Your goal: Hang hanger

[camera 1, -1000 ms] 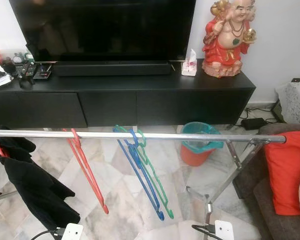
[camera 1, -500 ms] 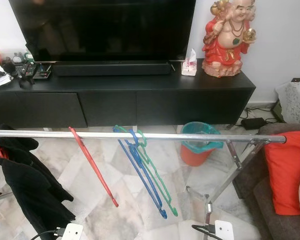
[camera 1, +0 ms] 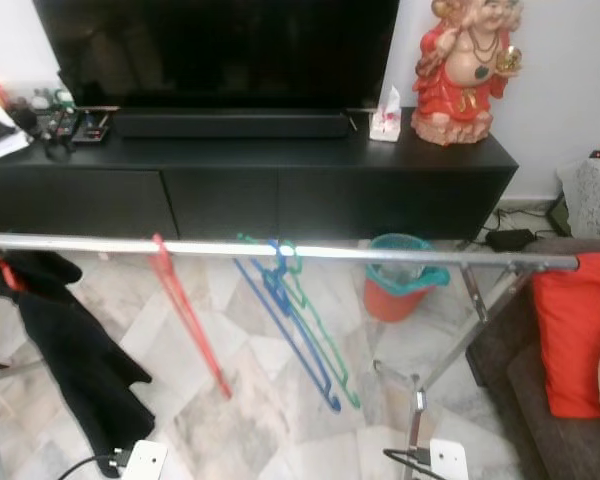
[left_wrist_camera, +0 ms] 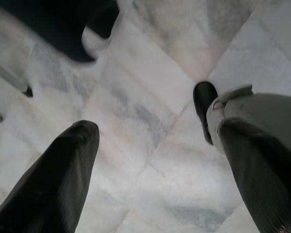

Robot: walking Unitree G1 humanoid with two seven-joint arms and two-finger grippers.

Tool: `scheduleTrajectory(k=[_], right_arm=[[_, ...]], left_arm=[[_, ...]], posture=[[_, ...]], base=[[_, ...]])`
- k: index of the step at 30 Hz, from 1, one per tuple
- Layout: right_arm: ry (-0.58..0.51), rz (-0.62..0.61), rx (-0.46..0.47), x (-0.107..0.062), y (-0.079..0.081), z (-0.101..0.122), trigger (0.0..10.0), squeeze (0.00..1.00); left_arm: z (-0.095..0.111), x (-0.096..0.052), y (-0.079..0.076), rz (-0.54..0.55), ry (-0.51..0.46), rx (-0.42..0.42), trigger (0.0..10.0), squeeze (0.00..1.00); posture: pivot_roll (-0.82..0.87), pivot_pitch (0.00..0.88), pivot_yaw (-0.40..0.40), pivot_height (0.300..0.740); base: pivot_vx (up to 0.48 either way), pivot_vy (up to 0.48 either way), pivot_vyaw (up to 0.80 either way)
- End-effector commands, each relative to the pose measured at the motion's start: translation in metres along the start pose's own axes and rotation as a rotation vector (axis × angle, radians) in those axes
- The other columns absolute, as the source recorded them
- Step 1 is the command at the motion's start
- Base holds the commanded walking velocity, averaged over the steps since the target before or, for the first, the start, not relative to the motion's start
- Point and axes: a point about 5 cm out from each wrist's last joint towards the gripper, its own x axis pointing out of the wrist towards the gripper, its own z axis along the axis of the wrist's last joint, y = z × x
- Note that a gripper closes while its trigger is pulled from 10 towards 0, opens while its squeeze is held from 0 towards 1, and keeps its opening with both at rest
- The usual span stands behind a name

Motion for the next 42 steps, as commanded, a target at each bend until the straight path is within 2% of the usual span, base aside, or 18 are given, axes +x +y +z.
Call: scheduleTrajectory(k=[1, 26, 42], right_arm=[[0.007, -0.005, -0.003, -0.0004, -0.0007, -0.0035, 10.0, 0.00], [0.001, -0.002, 0.003, -0.0003, -0.0006, -0.0019, 10.0, 0.00], [0.001, 0.001, 0.010, -0.0001, -0.0010, -0.0012, 10.0, 0.00]], left_arm=[[-0.0070, -0.0009, 0.0004, -0.003, 0.023, -0.007, 10.0, 0.00], [-0.0060, -0.0006, 0.0011, 0.002, 0.029, 0.004, 10.0, 0.00], [-0.0051, -0.0004, 0.0014, 0.012, 0.028, 0.008, 10.0, 0.00]], posture=[[-0.01, 0.000, -0.020, 0.740], [0.00, 0.000, -0.023, 0.740], [0.00, 0.000, -0.028, 0.740]], base=[[-0.375, 0.000, 0.00], [-0.373, 0.000, 0.00], [0.000, 0.000, 0.00]])
